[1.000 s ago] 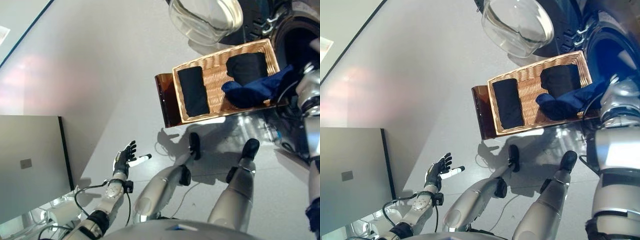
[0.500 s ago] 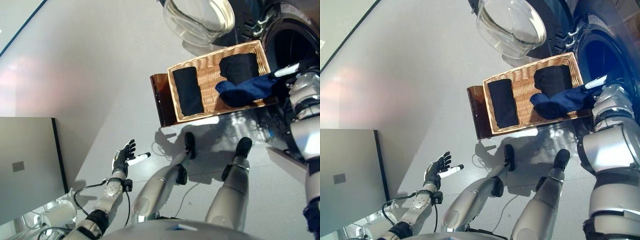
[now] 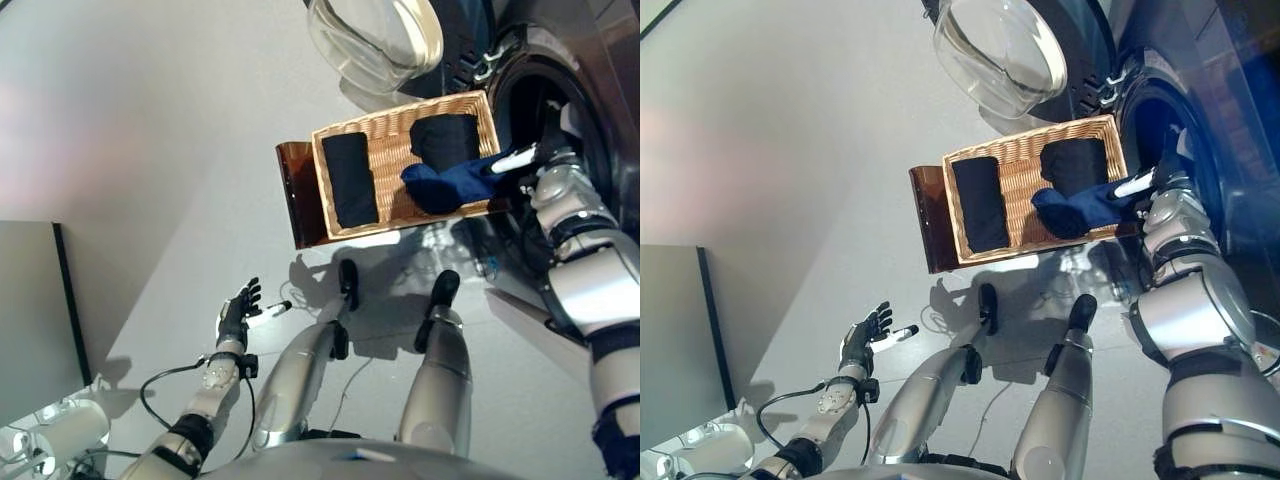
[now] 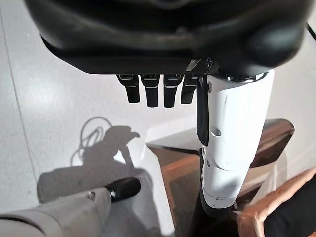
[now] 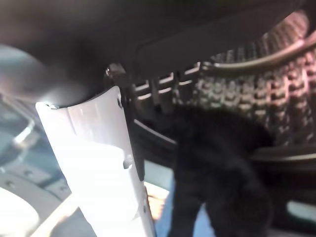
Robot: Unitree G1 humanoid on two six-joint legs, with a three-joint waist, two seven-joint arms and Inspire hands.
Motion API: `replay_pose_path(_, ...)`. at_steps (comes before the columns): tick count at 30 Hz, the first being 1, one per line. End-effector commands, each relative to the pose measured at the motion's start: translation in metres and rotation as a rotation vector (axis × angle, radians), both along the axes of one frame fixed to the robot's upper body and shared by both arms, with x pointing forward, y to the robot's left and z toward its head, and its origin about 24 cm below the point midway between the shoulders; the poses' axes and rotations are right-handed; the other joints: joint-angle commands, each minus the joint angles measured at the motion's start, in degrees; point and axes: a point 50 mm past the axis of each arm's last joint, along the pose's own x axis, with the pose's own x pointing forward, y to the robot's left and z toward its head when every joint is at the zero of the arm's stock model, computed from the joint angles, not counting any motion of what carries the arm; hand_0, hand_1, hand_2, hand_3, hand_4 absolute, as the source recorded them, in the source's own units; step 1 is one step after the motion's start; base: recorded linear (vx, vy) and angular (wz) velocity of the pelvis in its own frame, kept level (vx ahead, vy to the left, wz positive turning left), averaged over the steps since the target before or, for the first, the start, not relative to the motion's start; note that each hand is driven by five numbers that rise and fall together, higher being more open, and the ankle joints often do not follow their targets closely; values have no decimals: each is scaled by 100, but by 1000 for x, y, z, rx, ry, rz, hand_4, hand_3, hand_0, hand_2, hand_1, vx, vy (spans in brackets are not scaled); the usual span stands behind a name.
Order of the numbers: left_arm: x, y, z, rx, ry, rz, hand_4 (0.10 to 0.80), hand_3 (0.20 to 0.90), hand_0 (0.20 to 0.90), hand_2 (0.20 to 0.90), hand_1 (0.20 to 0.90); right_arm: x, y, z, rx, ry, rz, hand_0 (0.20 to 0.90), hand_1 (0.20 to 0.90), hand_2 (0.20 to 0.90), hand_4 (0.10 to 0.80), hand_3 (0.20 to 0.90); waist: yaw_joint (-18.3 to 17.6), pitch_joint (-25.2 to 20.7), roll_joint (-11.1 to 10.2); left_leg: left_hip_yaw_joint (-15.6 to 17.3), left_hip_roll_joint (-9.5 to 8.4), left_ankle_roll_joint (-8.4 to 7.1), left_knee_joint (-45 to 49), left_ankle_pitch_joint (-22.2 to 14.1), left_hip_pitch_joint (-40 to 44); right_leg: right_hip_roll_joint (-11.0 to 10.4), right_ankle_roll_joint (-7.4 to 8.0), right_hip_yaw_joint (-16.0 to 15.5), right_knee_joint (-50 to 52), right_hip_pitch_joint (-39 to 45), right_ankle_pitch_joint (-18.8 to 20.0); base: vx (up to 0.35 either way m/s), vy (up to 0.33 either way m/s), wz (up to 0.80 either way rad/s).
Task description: Pick up the clothes and place them into the washing machine
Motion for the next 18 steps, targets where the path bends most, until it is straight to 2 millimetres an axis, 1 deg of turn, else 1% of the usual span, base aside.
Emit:
replay_pose_path(1, 13, 33, 13, 88, -77, 120, 800, 900, 900, 900, 900, 11, 20, 29, -389, -66, 72, 900, 900, 900, 800, 900, 196, -134, -281, -90, 177, -824, 842, -686, -481, 97, -137, 78, -256, 196, -114, 0, 0, 0)
replay_pose_path(3, 16, 33, 17, 96, -100, 127, 800, 900, 900, 900, 900, 10, 22, 24, -478, -31, 71, 900, 900, 900, 800, 900, 195, -104, -292, -113, 182, -823, 900, -702, -547, 122, -154, 79, -198, 139, -149, -16, -14, 5)
replay_pose_path(5, 20, 33, 20, 95, -119, 136, 800, 900, 900, 900, 900, 10, 23, 17, -507, -10, 71, 900, 900, 900, 800, 900, 210, -77, -310, -118, 191, -819, 969, -721, -618, 129, -167, 57, -141, 89, -182, -12, -22, 5)
replay_pose_path(7, 26, 31, 25, 91, -143, 138, 800, 900, 900, 900, 900, 13, 33, 6, -459, -1, 106, 900, 900, 900, 800, 900, 224, -31, -345, -135, 212, -812, 1083, -755, -708, 123, -187, 28, -25, 18, -225, -11, -34, 3)
replay_pose_path(8, 26, 31, 25, 91, -143, 138, 800, 900, 900, 900, 900, 13, 33, 6, -459, -1, 106, 900, 900, 900, 800, 900, 223, -32, -346, -135, 212, -812, 1085, -756, -711, 123, -187, 29, -23, 15, -226, -8, -45, 11)
replay_pose_path(9, 30, 30, 29, 83, -160, 140, 800, 900, 900, 900, 900, 15, 40, 0, -336, -25, 142, 900, 900, 900, 800, 900, 216, 0, -385, -151, 225, -813, 1177, -777, -790, 140, -207, 29, 64, -43, -266, -1, -39, 12)
replay_pose_path(11, 29, 30, 29, 82, -162, 142, 800, 900, 900, 900, 900, 16, 44, -1, -313, -45, 155, 900, 900, 900, 800, 900, 218, 6, -412, -154, 238, -811, 1221, -793, -829, 140, -218, 19, 96, -63, -284, 1, -34, 9)
replay_pose_path(12, 30, 28, 29, 80, -167, 135, 800, 900, 900, 900, 900, 17, 48, -5, -200, -79, 174, 900, 900, 900, 800, 900, 230, 19, -430, -169, 245, -810, 1258, -809, -860, 139, -226, 9, 128, -83, -300, -2, -36, 8)
replay_pose_path(13, 31, 29, 30, 75, -170, 139, 800, 900, 900, 900, 900, 19, 55, -9, -28, -133, 189, 900, 900, 900, 800, 900, 251, 45, -456, -182, 261, -805, 1357, -842, -930, 146, -240, -2, 198, -138, -341, -17, -52, 5)
replay_pose_path(14, 32, 30, 32, 74, -176, 138, 800, 900, 900, 900, 900, 20, 56, -5, 51, -174, 179, 900, 900, 900, 800, 900, 251, 70, -481, -182, 269, -810, 1478, -876, -1013, 149, -251, -13, 290, -196, -372, -18, -37, 0)
replay_pose_path(15, 32, 30, 32, 74, -176, 138, 800, 900, 900, 900, 900, 20, 56, -5, 52, -174, 179, 900, 900, 900, 800, 900, 253, 67, -484, -181, 269, -810, 1486, -880, -1021, 148, -251, -11, 297, -204, -376, -34, -30, 1)
replay_pose_path(16, 36, 31, 35, 71, -193, 144, 800, 900, 900, 900, 900, 21, 57, -4, 107, -204, 168, 900, 900, 900, 800, 900, 257, 77, -508, -184, 284, -810, 1669, -943, -1172, 159, -271, 2, 479, -345, -445, -55, -29, 4)
replay_pose_path(17, 38, 32, 38, 64, -204, 151, 800, 900, 900, 900, 900, 19, 52, -2, 187, -244, 125, 900, 900, 900, 800, 900, 291, 92, -530, -201, 322, -778, 2122, -1122, -1465, 186, -331, 43, 900, -596, -659, -80, -42, 10)
replay_pose_path(18, 40, 33, 40, 63, -210, 157, 800, 900, 900, 900, 900, 20, 52, 5, 188, -276, 119, 900, 900, 900, 800, 900, 317, 88, -549, -196, 341, -771, 2445, -1243, -1673, 184, -375, 63, 1187, -781, -770, -75, -35, 13)
